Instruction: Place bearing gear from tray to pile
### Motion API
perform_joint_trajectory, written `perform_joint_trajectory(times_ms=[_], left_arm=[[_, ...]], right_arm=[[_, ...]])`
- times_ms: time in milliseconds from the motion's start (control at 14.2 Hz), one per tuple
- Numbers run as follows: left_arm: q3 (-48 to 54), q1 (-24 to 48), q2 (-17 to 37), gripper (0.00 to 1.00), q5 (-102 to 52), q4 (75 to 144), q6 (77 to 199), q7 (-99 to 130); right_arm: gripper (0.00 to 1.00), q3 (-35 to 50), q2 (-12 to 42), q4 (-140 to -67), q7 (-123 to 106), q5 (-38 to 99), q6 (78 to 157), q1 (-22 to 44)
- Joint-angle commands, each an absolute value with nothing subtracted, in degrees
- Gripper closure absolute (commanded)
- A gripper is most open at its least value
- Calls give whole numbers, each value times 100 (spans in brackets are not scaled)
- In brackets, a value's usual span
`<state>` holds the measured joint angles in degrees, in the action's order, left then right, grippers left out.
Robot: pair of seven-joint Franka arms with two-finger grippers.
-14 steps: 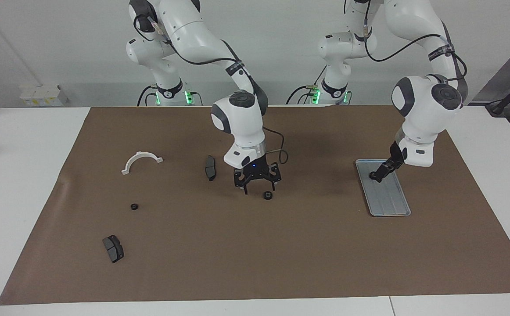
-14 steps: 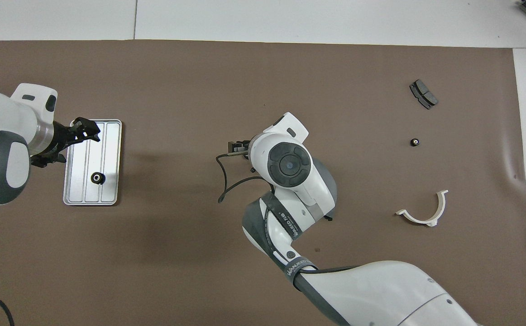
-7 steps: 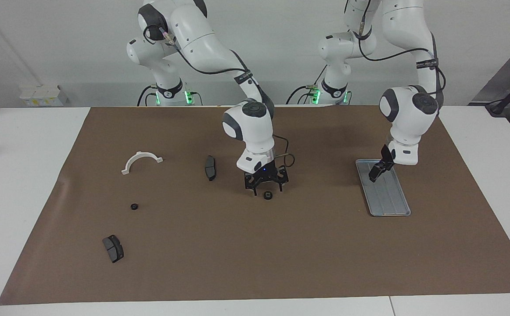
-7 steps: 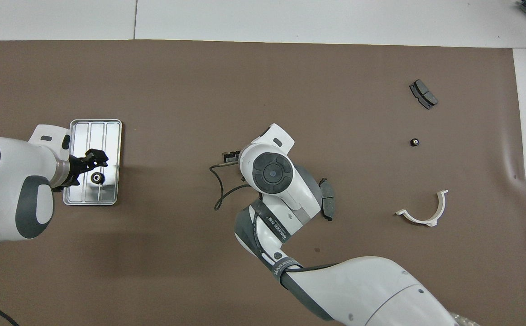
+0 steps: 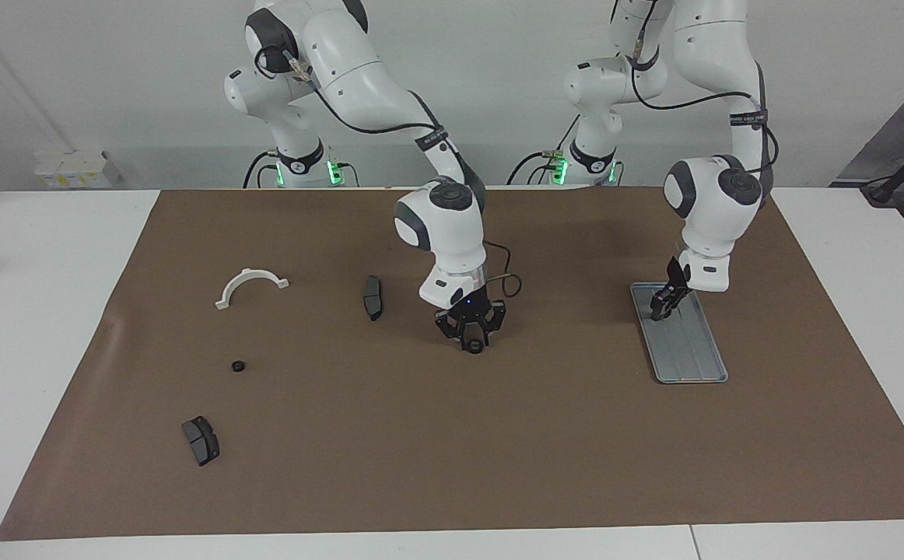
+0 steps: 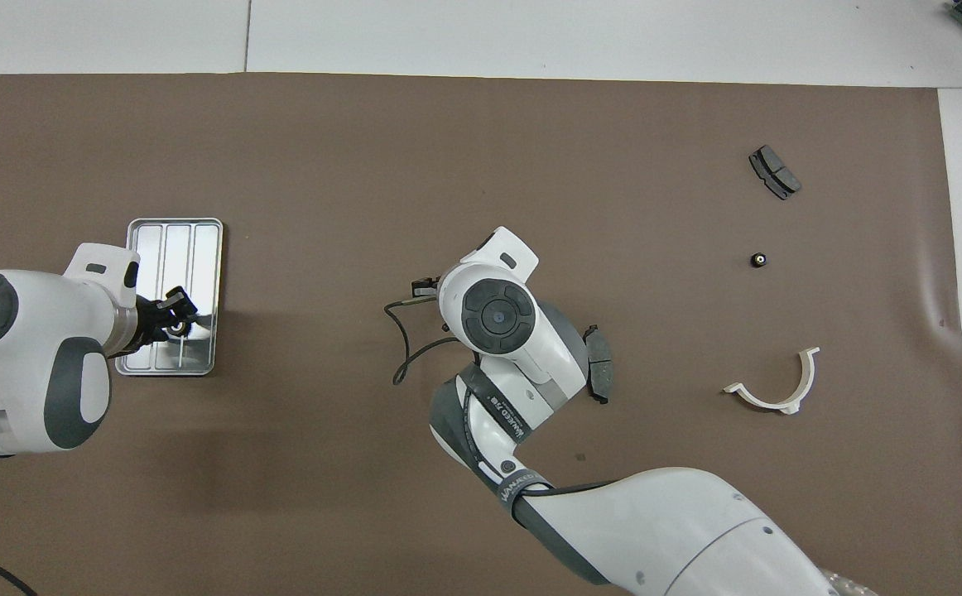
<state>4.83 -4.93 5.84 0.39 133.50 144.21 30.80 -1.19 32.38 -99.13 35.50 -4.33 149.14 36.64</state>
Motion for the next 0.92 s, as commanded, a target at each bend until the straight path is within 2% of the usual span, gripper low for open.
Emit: perform_joint_trajectory(times_ms=[0,71,141,424,707,848], left_arm=[[510,-518,571,72,-26,13509,14633,2997],[510,-545,571,94,-26,13509,14660,2971],[510,-580,580,100,-26,13448,14591,2866],[545,-431,589,100,-26,12667,13625,2663],[580,104,667,100,-26,11245,12369,2689],[580,604,782,100,-88,10856,12243,2786]], right_arm=[[71,-132,3270,-9914,3604,-554,14959,3656],[75,-132,3270,-9905,3595,-554,14950,3648],[78,-132,3270,-9905,3586,-554,14950,3639],[89,-228,3243,-9783,3542,-782,14644,3499],[91,-194,2849,-9642,2639,-677,14028,2630],[91,-176,2708,-9650,2235,-677,13809,2225]])
